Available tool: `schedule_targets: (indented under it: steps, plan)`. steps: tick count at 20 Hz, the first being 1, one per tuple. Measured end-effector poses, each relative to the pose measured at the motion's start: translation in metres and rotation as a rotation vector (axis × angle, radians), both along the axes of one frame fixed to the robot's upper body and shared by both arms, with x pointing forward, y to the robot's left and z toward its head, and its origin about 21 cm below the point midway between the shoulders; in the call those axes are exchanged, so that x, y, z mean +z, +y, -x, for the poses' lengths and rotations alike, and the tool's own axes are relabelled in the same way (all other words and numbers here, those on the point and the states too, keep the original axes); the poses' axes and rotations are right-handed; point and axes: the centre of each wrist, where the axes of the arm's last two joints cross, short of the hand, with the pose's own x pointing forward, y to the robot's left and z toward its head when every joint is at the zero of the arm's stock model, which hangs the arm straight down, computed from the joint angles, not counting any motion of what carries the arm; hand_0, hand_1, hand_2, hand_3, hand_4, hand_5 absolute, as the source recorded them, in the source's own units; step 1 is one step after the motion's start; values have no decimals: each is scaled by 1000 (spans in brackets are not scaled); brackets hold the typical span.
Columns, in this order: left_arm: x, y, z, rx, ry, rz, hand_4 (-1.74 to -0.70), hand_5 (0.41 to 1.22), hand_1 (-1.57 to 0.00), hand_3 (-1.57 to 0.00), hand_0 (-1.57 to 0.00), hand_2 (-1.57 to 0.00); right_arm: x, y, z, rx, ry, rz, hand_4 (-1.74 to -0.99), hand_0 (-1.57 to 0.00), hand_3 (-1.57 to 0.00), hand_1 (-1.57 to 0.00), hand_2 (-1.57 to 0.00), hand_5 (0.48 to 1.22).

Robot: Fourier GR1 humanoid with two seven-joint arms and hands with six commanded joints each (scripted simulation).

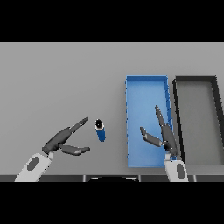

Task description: Pick up the blue pipe and place it into the blue bin.

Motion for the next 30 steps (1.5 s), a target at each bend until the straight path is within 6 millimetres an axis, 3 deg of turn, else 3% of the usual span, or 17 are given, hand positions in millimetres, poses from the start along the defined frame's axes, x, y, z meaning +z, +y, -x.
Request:
schedule_targets:
  steps: [8, 13, 17, 19, 20, 21, 23, 25, 27, 30]
  plan:
    - [-37, -41, -10, -21, 74, 10, -1189, 469, 1, 1, 1, 1, 1, -2, 7, -2, -10, -11, -1218, 1, 1, 1, 1, 612]
    - [-41, -66, -26, -58, 50, 14, -1131, 462, 1, 1, 1, 1, 0, -5, 9, -18, -3, -10, -1201, 1, 1, 1, 1, 605]
    - [-49, -83, -34, -84, 66, 90, -1215, 533, 1, 1, 1, -1, 0, -5, 7, -17, 0, -19, -1206, 1, 1, 1, 1, 606]
    - [-50, -90, -35, -76, 53, 131, -1267, 585, -40, -43, 1, -110, 0, -4, 5, -24, 12, -8, -1196, 1, 1, 1, 1, 603]
    - [-48, -94, -36, -65, 54, 151, -1292, 617, -141, -115, -34, -224, 1, -5, 5, -24, -2, 0, -1196, 1, 1, 1, 1, 605]
    - [-50, -93, -35, -56, 57, 161, -1317, 651, -265, -215, -100, -357, -1, -8, 7, -25, 4, 0, -1198, 1, 1, 1, 1, 605]
    - [-50, -99, -34, -49, 88, 193, -1416, 856, -677, -703, -504, -733, 1, -9, 9, -21, -1, -19, -1196, 1, 1, 1, 1, 604]
    - [-56, -102, -29, -42, 100, 188, -1526, 988, -999, -1009, -888, -1035, -1, -5, 7, -17, -1, -22, -1195, 1, 1, 1, 1, 604]
    - [-58, -108, -28, -77, 86, 188, -1600, 1072, -1205, -1174, -1134, -1228, 2, -9, 4, -29, 6, -21, -1198, 1, 1, 1, 1, 604]
    - [-60, -111, -23, -88, 37, 197, -1665, 1144, -1384, -1317, -1347, -1395, 1, -9, 8, -18, -2, -15, -1190, 1, 1, 1, 1, 600]
